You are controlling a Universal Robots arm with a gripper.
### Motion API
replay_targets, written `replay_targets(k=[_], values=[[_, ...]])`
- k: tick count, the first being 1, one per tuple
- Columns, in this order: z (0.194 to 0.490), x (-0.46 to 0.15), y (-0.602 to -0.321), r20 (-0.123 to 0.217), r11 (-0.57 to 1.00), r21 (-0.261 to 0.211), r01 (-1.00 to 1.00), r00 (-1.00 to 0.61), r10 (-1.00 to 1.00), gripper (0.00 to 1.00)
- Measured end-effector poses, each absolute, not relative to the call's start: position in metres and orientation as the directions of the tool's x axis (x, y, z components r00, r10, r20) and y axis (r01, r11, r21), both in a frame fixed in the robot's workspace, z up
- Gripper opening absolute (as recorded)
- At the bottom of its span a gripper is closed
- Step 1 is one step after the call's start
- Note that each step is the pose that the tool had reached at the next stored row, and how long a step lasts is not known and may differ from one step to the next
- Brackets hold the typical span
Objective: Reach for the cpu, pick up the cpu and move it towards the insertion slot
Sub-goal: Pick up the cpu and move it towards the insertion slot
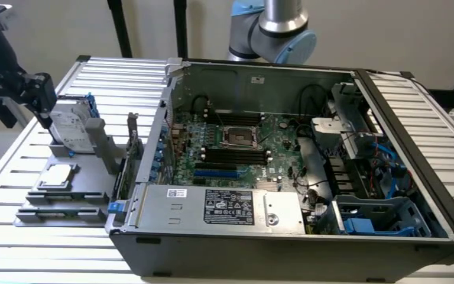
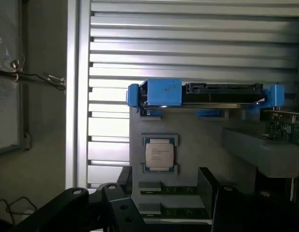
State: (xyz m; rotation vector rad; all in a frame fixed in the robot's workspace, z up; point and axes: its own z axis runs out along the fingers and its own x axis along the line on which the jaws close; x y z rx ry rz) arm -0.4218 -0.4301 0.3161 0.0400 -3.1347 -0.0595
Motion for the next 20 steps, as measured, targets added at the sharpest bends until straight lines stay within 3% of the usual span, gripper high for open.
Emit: replay_targets(k=[20], values=[[0.280,-0.421,-0.446,0.006,0.997,0.038,-0.064,-0.998,-0.064,0.65]])
